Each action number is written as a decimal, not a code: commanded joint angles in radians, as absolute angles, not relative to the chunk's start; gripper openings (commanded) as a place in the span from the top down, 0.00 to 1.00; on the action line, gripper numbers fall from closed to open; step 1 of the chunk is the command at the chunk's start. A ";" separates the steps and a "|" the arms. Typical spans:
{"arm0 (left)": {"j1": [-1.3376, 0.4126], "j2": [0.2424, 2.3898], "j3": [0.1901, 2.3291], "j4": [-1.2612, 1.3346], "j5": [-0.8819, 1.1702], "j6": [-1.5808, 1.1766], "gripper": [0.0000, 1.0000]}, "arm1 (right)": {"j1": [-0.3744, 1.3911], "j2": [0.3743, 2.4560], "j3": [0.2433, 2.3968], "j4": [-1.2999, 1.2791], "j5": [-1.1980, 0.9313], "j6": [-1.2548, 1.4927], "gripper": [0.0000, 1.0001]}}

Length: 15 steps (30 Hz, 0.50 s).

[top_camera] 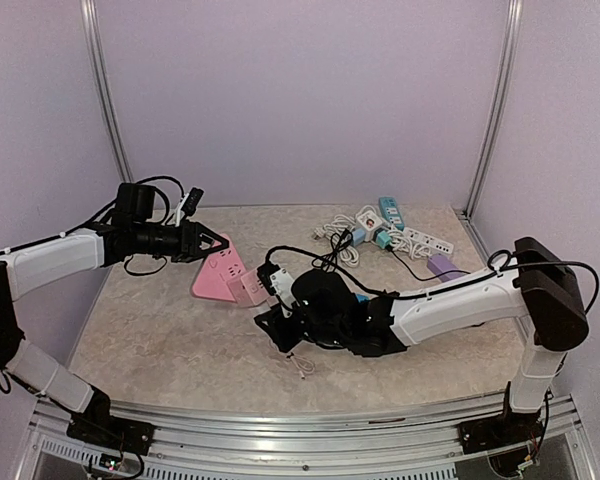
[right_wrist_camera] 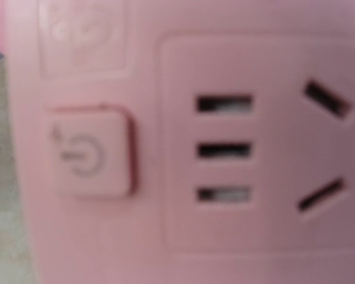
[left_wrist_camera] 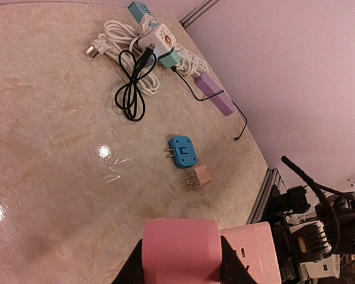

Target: Pull the plug off the socket

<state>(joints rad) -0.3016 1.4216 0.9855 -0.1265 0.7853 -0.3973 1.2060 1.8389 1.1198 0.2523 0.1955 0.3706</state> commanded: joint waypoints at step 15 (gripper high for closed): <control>-0.321 1.402 0.997 -0.120 0.803 -0.376 1.00 | 1.210 1.826 1.128 0.239 0.131 0.308 1.00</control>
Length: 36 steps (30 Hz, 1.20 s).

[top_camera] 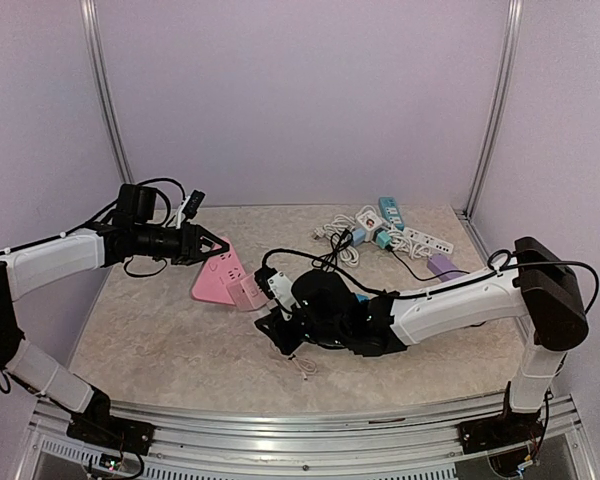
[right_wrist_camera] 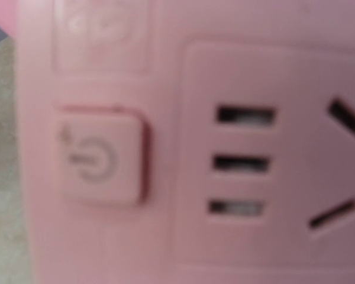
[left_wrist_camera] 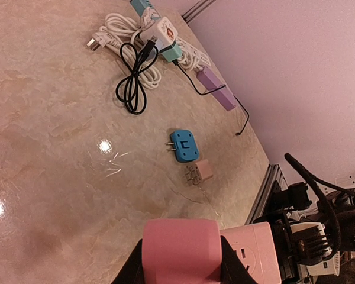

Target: Pull the plug off the socket

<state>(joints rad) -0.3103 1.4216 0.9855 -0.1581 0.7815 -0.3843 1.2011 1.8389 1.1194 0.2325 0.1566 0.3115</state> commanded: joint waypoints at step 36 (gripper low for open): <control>-0.321 1.347 0.983 -0.115 0.741 -0.365 1.00 | 1.206 1.802 1.150 0.172 0.169 0.398 1.00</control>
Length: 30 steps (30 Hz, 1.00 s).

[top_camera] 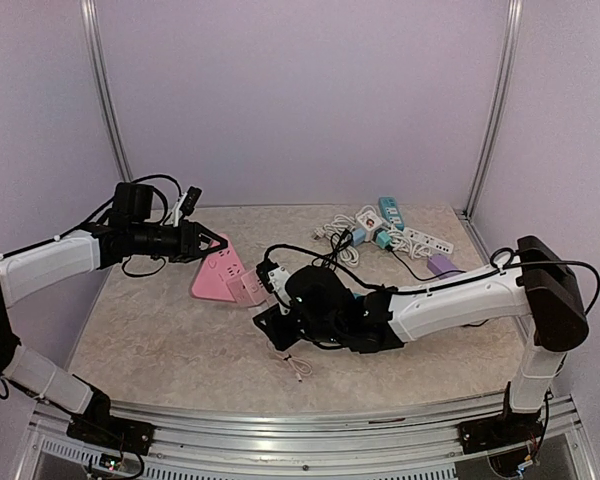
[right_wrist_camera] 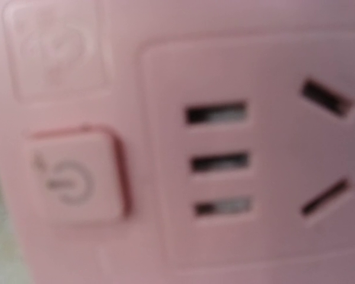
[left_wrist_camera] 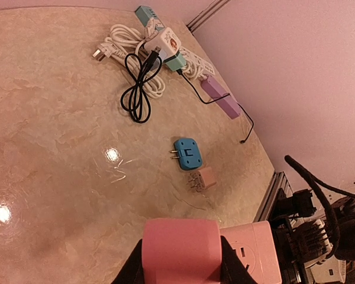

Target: Pull the plug off the socket

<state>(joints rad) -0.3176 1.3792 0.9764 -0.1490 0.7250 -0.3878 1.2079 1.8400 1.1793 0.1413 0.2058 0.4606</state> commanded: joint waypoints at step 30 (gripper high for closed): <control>-0.311 1.330 0.982 -0.127 0.701 -0.344 1.00 | 1.236 1.805 1.141 0.147 0.101 0.305 1.00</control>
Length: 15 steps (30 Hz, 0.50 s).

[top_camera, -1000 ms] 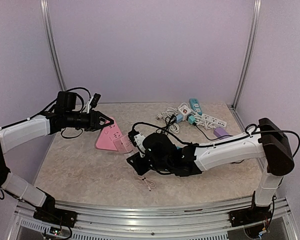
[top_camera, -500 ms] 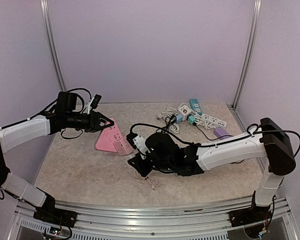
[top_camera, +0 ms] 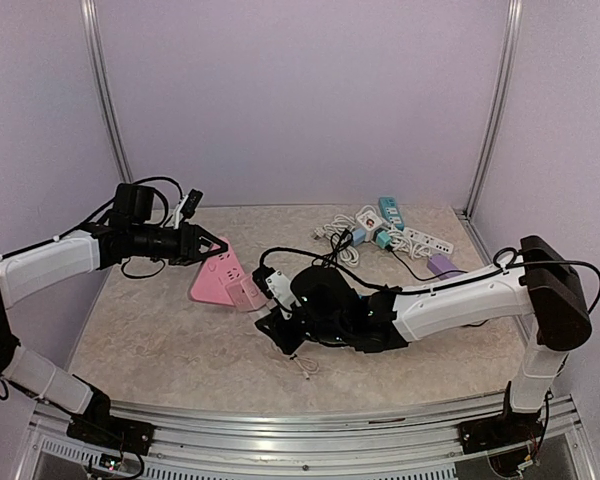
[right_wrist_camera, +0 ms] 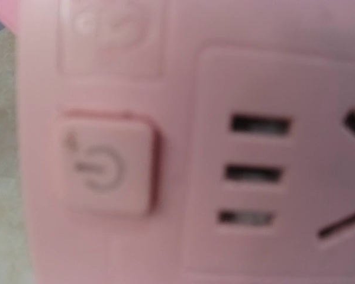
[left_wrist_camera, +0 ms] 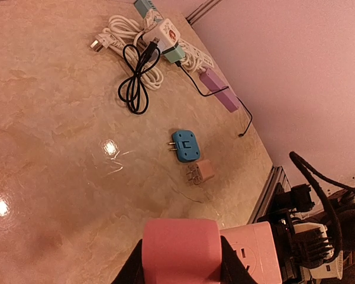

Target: Pull the plug off the socket

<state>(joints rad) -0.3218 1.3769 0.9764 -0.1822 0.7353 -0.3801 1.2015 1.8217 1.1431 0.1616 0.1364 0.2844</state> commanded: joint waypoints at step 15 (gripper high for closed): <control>-0.303 1.290 0.974 -0.125 0.678 -0.337 1.00 | 1.219 1.814 1.175 0.073 0.128 0.486 1.00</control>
